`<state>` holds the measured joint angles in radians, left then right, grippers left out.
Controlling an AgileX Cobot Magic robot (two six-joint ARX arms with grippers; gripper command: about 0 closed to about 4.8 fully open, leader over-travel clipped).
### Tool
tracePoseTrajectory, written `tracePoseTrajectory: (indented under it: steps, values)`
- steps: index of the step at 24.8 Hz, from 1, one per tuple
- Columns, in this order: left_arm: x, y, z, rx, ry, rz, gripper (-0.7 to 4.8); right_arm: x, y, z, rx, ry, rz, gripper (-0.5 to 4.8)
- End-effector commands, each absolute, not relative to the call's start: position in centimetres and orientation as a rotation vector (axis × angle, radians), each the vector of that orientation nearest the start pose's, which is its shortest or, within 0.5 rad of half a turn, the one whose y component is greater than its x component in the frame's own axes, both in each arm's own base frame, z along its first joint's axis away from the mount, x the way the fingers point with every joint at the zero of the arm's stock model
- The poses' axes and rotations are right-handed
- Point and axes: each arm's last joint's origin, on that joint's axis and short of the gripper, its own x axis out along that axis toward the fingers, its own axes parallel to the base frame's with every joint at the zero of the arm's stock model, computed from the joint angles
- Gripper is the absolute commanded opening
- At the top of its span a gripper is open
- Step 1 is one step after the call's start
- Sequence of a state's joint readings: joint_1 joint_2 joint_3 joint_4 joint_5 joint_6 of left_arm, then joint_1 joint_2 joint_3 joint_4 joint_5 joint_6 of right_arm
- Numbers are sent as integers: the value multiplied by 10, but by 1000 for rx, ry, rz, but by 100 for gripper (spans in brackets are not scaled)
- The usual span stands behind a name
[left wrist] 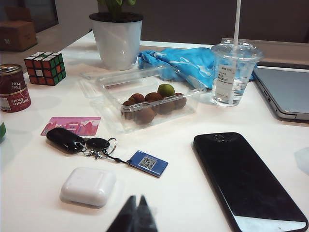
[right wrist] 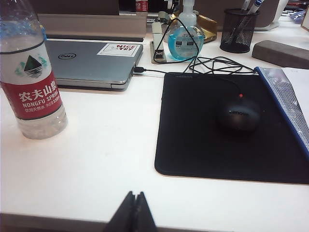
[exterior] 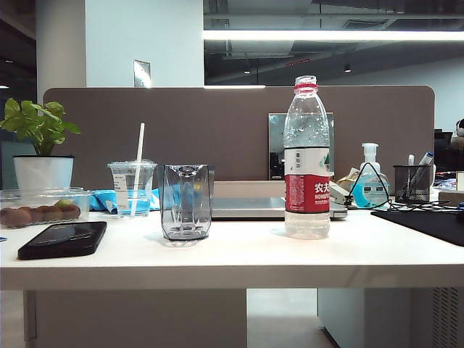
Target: Pick up the mineral water bottle on the table and pour water into the mug until it's half full.
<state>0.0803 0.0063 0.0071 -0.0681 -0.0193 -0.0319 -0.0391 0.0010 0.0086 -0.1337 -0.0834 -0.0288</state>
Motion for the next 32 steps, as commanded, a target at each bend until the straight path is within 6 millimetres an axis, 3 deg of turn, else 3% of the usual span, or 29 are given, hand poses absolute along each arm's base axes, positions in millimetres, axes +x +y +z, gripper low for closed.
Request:
tracePoseTrajectory:
  steps: [1, 10, 11, 14, 18, 21, 24, 26, 28, 32]
  values:
    - [97, 8, 160, -36, 55, 103, -4, 97, -1, 152, -13, 121, 52, -1]
    - [97, 8, 160, -53, 59, 102, -3, 97, -1, 153, 29, 118, 50, -1]
    - [96, 7, 167, -135, 31, 77, -5, 96, -1, 159, 40, 90, 54, -1]
    - [89, 5, 200, -181, -70, -3, -5, 90, -1, 188, 42, 0, 51, -2]
    - [67, 3, 257, -131, -241, -12, -5, 76, 0, 227, 186, -59, 57, -2]
    - [48, 1, 297, -120, -349, -32, -5, 62, 1, 253, 184, -69, 100, -2]
    - [42, -2, 332, -91, -364, -135, -5, 51, 3, 279, 119, -76, 150, -1]
    - [56, -6, 363, -58, -272, -286, -5, 44, 5, 307, -3, -105, 182, -1]
    - [91, -8, 389, -48, -127, -459, -5, 40, 5, 340, -87, -150, 175, 10]
    - [144, -8, 401, -112, 58, -662, -5, 45, 5, 376, -112, -171, 190, 64]
